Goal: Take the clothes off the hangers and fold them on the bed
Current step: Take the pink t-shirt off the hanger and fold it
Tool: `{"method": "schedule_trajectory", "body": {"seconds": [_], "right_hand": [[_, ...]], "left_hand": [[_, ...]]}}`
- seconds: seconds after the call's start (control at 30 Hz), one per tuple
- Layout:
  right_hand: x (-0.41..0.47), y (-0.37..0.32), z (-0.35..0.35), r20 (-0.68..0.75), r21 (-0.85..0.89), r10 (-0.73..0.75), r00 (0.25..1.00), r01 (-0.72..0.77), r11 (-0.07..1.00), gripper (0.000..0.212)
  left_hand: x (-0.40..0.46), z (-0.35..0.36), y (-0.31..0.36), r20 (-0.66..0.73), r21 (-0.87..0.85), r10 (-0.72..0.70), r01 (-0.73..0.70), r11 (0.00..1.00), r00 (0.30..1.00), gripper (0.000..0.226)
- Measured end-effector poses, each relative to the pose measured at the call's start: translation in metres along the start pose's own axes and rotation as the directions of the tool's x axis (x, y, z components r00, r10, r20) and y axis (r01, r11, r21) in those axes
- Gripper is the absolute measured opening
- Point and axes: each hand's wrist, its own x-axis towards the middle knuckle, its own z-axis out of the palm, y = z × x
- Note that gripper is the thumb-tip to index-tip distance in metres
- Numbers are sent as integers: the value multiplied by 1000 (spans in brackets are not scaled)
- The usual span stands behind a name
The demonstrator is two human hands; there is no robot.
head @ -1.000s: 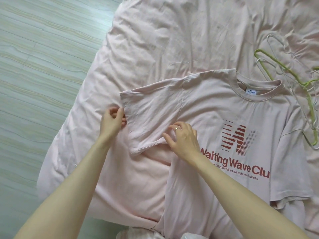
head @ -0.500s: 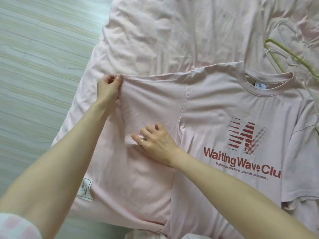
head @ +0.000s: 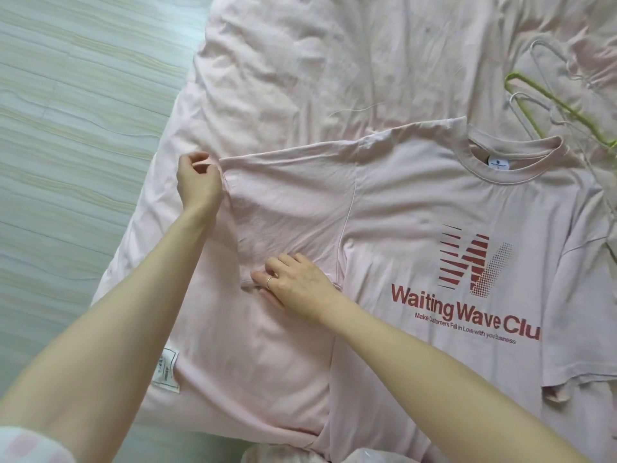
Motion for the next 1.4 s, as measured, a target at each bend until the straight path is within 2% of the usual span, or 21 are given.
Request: {"method": "schedule_trajectory", "body": {"seconds": [0.1, 0.2, 0.33, 0.47, 0.57, 0.67, 0.77, 0.8, 0.83, 0.9, 0.93, 0.97, 1.03, 1.1, 1.17, 1.2, 1.3, 1.4], "right_hand": [[-8, 5, -12, 8, 60, 55, 998, -56, 997, 33], [-27, 19, -28, 16, 98, 160, 987, -160, 982, 30], [-70, 49, -54, -21, 81, 322, 947, -319, 944, 31], [-131, 83, -81, -2, 97, 521, 853, -519, 850, 37], [-194, 112, -100, 27, 117, 699, 715, -696, 708, 33], [-277, 149, -118, 15, 136, 851, 525, -844, 518, 32], [-339, 180, -133, -97, 114, 949, 300, -944, 310, 39], [-358, 192, -136, -101, 143, 975, 196, -967, 209, 37], [-374, 204, -139, -73, 179, 993, 93, -978, 105, 38], [-397, 227, -142, 56, 331, 998, -33, -942, -50, 42], [-411, 241, -143, 155, 449, 987, -48, -886, -114, 41], [-420, 251, -143, 271, 555, 962, -32, -811, -183, 37], [-432, 262, -143, 457, 713, 888, 48, -616, -334, 27], [-442, 269, -142, 571, 724, 810, 137, -549, -418, 16], [-441, 271, -147, 626, 693, 752, 206, -590, -414, 5], [-441, 275, -151, 622, 690, 754, 213, -604, -399, 4], [-448, 296, -167, 548, 715, 821, 157, -598, -362, 16], [-463, 317, -189, 446, 739, 881, 158, -621, -263, 10]], "left_hand": [[-28, -1, 4, -37, 219, 212, -199, 955, 977, 30], [-65, 10, 5, 25, 351, 393, -376, 857, 919, 29], [-112, 39, -4, 210, 382, 448, -495, 781, 869, 29], [-163, 73, -10, 409, 401, 446, -596, 696, 796, 30], [-212, 105, -15, 546, 385, 409, -652, 653, 731, 35], [-266, 147, -29, 661, 391, 338, -692, 608, 670, 40], [-305, 182, -44, 719, 408, 276, -709, 576, 638, 42], [-318, 194, -49, 734, 407, 285, -735, 542, 617, 40], [-330, 205, -53, 750, 399, 298, -764, 507, 591, 39], [-351, 222, -58, 768, 384, 310, -790, 478, 561, 35], [-367, 234, -60, 773, 371, 325, -804, 466, 545, 36], [-382, 244, -62, 774, 351, 352, -819, 454, 527, 37], [-410, 261, -64, 767, 323, 403, -843, 430, 500, 36], [-435, 274, -69, 764, 322, 440, -870, 374, 472, 35], [-449, 281, -77, 792, 337, 409, -883, 327, 454, 46], [-455, 285, -81, 807, 349, 385, -888, 300, 447, 56], [-471, 298, -88, 819, 429, 320, -879, 211, 476, 81], [-484, 314, -87, 783, 481, 367, -863, 157, 503, 82]]}}
